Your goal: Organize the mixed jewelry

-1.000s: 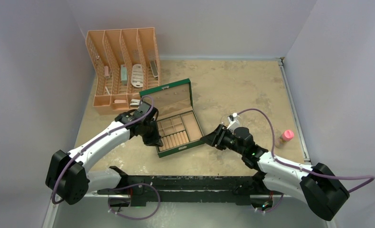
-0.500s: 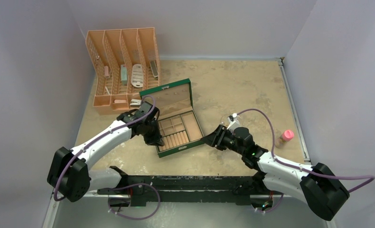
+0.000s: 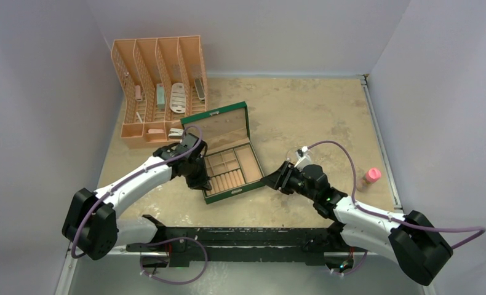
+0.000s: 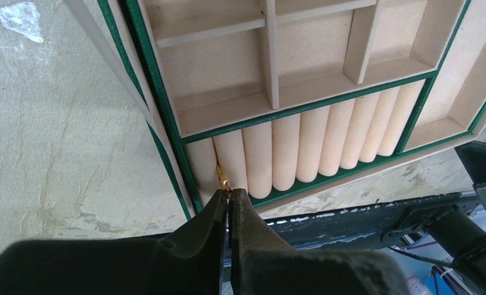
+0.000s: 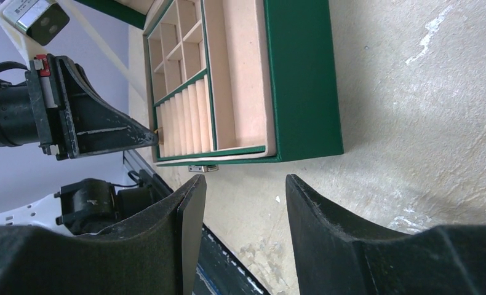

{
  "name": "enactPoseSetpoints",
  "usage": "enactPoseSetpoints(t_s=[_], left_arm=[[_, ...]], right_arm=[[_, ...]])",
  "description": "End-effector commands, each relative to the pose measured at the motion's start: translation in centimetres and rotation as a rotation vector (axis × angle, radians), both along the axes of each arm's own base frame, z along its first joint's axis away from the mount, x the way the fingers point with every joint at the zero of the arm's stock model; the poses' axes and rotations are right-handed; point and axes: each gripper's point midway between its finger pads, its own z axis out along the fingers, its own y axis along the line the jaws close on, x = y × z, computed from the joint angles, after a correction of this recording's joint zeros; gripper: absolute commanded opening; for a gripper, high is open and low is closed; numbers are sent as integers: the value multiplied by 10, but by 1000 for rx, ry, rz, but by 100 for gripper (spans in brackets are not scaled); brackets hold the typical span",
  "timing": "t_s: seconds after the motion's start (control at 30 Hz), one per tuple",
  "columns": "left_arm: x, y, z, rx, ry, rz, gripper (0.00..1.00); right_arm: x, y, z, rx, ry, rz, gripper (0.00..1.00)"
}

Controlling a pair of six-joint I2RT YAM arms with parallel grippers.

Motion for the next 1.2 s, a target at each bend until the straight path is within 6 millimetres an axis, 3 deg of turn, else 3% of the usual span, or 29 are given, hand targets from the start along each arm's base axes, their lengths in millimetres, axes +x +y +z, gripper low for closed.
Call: enactPoseSetpoints(t_s=[0.0,0.43,0.63,0.93,1.17], left_arm=[[6,9,-9,51,-27,11,0],[8,18,-17,103,-30,23,3],[14,18,11,83,-93,41,23],[13,12,46,-12,-191,25,34],[12,-6,93,-247,-485,-83,46]], right_arm=[[9,4,14,12,-52,-6,53],[11,4,12,2,-44,-13,53],[14,3,15,-9,-49,-27,53],[16,-2,12,-77,-21,-40,54],[47,-46,17,-316,-28,-272,54]])
